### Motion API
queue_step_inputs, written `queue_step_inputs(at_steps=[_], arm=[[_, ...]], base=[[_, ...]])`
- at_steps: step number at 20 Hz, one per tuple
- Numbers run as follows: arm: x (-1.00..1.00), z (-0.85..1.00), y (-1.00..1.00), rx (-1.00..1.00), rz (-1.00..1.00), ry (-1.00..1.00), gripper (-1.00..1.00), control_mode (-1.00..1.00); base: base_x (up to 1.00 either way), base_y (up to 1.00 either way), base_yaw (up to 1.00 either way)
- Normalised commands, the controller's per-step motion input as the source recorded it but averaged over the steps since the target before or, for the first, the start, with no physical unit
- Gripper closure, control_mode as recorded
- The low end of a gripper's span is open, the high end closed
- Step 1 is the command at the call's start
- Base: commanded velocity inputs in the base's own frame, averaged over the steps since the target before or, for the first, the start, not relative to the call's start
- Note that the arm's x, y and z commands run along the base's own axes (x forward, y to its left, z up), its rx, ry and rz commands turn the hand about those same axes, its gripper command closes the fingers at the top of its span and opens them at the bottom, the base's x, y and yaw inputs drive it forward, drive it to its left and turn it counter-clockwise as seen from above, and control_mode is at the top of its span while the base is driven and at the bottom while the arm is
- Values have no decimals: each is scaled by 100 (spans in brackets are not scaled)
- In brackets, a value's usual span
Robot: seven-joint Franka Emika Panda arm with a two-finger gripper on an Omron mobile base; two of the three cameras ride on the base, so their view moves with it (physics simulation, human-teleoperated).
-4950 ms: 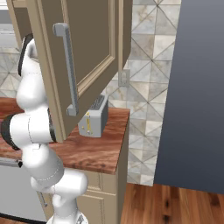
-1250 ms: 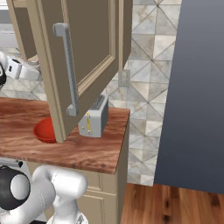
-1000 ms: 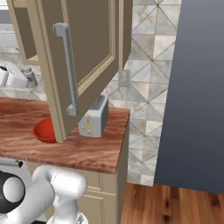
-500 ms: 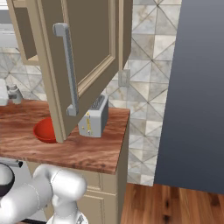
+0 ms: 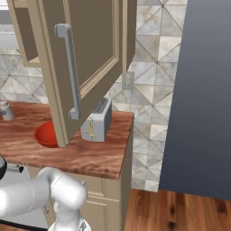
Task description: Retrieve the bottle and the shaker from the cabinet and place them next to the mixing bowl on the counter. Then add garlic from the fridge to the mixing bowl.
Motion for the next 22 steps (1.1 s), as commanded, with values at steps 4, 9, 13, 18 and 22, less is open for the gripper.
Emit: queue_step_inputs(at_steps=[4, 9, 13, 18, 22], arm=[[0, -56, 30, 0, -8, 1, 100, -100], [9, -33, 0, 0, -4, -2, 100, -100], [1, -29, 7, 0, 0, -2, 100, -100], [1, -45, 5, 0, 0, 0, 100, -100], [8, -44, 0, 0, 0, 3, 100, -100]], base=[[0, 0, 0], [0, 0, 0], [0, 0, 0], [0, 0, 0], [0, 0, 0]])
